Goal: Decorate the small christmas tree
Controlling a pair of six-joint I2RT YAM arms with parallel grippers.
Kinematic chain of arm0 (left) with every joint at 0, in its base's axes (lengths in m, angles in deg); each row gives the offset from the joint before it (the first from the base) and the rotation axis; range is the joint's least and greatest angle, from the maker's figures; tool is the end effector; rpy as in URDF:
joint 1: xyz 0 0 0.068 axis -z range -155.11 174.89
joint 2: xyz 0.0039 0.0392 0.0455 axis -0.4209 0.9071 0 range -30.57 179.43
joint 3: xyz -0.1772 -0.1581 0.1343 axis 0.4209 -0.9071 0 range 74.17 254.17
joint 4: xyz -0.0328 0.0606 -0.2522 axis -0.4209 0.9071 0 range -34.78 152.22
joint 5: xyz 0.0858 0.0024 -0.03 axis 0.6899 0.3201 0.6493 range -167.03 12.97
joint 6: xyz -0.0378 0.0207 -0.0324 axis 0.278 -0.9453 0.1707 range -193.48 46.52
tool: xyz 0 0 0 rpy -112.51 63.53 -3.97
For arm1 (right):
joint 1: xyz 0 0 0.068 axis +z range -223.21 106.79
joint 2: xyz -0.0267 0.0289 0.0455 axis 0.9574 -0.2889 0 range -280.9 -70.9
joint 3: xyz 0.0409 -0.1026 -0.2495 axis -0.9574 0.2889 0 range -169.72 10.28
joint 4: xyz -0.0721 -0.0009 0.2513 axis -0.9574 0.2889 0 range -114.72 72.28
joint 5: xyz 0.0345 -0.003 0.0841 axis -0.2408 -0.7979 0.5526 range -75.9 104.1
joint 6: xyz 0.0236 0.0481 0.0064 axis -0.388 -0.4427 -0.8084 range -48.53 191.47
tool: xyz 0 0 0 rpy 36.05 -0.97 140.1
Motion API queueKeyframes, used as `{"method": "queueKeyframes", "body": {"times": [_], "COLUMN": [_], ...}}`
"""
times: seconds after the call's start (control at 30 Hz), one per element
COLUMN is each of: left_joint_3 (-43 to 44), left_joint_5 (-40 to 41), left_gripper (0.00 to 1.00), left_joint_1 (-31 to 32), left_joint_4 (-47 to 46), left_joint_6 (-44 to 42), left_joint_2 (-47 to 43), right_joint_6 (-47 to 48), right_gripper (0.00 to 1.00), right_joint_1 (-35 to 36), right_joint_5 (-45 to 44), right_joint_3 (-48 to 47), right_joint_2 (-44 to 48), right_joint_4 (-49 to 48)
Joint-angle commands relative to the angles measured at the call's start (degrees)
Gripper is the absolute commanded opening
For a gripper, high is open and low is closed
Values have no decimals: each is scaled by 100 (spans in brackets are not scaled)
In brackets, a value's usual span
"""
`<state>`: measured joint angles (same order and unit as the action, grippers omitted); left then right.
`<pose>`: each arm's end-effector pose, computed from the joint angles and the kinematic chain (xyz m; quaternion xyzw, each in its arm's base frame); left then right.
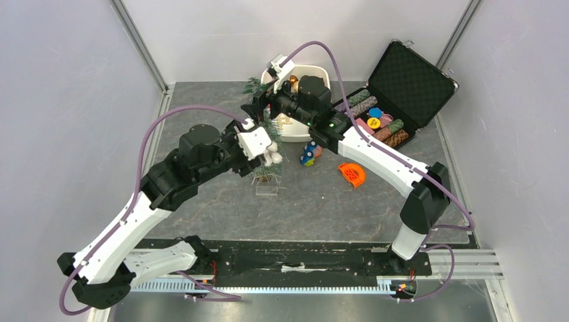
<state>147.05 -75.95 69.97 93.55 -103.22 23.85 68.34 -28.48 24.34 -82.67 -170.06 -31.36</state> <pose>0.1295 -0.1291 0.4255 0.4929 0.6534 -0.0691 0.5704 0.2948 0.3008 0.4081 -0.3083 0.6334 0.3442 0.6206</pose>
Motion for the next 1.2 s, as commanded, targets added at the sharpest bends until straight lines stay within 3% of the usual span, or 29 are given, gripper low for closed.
{"method": "queueKeyframes", "body": {"times": [0.0,0.13,0.87,1.17], "left_joint_3": [239,253,294,622], "left_joint_5": [443,628,605,181], "left_gripper": [75,76,78,78], "left_joint_1": [-17,-17,-17,-17], "left_joint_4": [79,1,-54,268], "left_joint_6": [456,514,509,780], "left_joint_2": [144,153,10,-66], "right_joint_6": [192,261,836,839], "right_gripper": [90,98,98,98], "right_joint_1": [4,6,8,9], "right_joint_5": [16,87,113,224], "right_joint_3": [-37,-87,-136,-162], "right_joint_2": [283,350,675,755], "right_joint_4": [-23,-22,92,92]}}
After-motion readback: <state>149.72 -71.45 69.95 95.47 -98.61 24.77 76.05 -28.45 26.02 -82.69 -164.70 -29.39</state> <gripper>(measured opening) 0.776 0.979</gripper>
